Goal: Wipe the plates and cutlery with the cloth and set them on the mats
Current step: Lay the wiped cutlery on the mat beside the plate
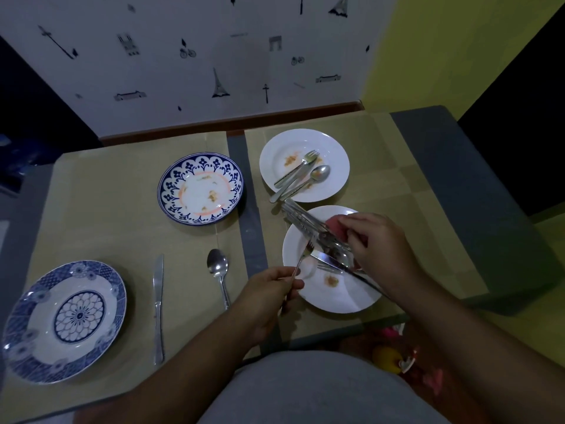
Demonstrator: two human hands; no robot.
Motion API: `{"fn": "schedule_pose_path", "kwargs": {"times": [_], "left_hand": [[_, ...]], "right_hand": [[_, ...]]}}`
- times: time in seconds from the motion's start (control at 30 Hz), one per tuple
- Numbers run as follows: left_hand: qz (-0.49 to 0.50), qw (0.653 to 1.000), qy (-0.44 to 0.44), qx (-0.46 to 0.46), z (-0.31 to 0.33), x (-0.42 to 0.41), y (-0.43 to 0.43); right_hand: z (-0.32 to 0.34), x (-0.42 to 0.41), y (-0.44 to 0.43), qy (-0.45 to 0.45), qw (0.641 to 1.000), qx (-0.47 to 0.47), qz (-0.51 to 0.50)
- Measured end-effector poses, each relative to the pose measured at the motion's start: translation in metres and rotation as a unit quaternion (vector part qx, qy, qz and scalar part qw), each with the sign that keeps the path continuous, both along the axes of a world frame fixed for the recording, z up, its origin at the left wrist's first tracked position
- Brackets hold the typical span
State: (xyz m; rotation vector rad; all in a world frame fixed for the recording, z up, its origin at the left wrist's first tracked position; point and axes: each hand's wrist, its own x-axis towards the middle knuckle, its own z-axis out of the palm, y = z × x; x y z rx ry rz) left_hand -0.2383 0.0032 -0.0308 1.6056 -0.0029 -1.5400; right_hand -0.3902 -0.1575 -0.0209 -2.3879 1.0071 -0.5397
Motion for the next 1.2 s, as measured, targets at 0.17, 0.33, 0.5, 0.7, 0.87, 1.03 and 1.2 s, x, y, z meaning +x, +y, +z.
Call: {"fn": "schedule_pose_path", "kwargs": {"times": [0.17,0.33,0.5,0.7,0.87,1.03,1.2], "left_hand": [[0.006,1.000,0.001,-0.014,-0.004,-0.002,0.003],[-0.032,0.999,-0.027,-0.027,0.002,-0.004,0.001],[-0.050,0.998,-0.033,-0.031,0.001,-0.005,0.004],[-0.060,0.997,-0.047,-0.029,-0.005,-0.001,0.014],[-0.061,0.996,-0.066,-0.013,-0.013,0.006,0.028],[0.021,0.995,-0.098,-0.013,-0.018,0.027,0.056],[0.145,0.983,-0.111,0.013,-0.042,0.057,0.097]], "right_hand": [[-0.002,0.006,0.021,-0.011,0.998,-0.026,0.054],[-0.007,0.014,0.043,0.014,0.978,-0.045,0.205],[-0.018,0.020,0.017,0.040,0.982,-0.034,0.182],[-0.016,0.017,0.041,0.037,0.978,-0.049,0.198],[-0.029,0.039,0.013,0.072,0.987,-0.020,0.145],[-0.008,0.063,0.029,-0.020,0.997,0.018,0.075],[-0.015,0.093,0.078,0.007,0.983,0.069,0.172]]}}
